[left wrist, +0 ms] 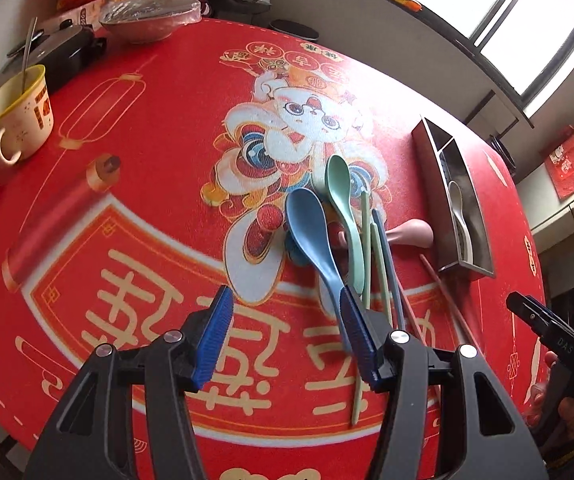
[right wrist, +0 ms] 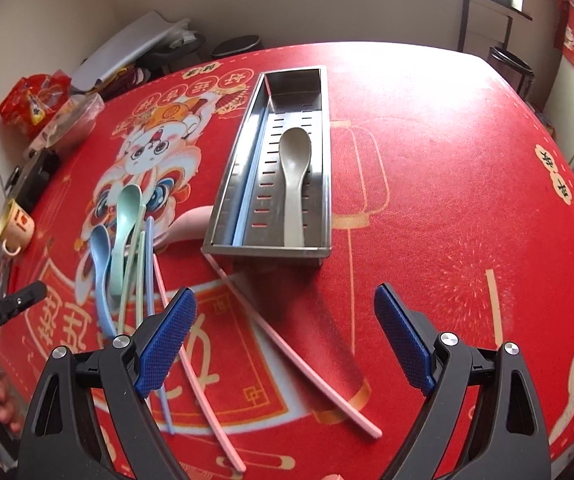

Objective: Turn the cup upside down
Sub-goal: 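Move the left gripper to the blue spoon and close on its handle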

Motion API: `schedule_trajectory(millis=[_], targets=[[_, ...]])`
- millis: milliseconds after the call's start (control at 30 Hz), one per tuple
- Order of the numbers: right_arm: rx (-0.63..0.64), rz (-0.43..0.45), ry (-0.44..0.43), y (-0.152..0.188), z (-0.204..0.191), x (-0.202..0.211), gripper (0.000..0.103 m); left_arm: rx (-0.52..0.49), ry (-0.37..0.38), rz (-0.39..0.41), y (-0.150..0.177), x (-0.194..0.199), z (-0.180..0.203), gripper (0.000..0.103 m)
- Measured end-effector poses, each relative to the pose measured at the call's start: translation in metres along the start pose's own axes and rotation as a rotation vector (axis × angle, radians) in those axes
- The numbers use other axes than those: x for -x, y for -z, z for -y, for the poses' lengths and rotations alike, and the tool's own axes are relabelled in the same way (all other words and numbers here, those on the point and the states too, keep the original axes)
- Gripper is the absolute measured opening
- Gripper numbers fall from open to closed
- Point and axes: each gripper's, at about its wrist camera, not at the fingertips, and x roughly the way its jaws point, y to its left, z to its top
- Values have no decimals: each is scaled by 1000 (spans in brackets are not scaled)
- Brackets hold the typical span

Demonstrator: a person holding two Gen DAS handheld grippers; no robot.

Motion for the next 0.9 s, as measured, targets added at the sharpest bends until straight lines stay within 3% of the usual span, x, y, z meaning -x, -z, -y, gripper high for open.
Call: schedule_trajectory(millis=[300, 533, 733, 900], targets=[[1, -62, 32, 18, -12, 0, 87, -25, 87, -40, 5, -12, 1, 54], [-47, -61, 44, 23, -2, 6, 87, -61, 124, -78, 3, -23, 13, 53], [-100, -99, 53, 29, 10, -1, 87, -66, 152, -108, 1, -35, 20, 41], [-128, -108, 50, 33, 22, -1, 87, 25, 189, -128, -5, -49, 13, 36]])
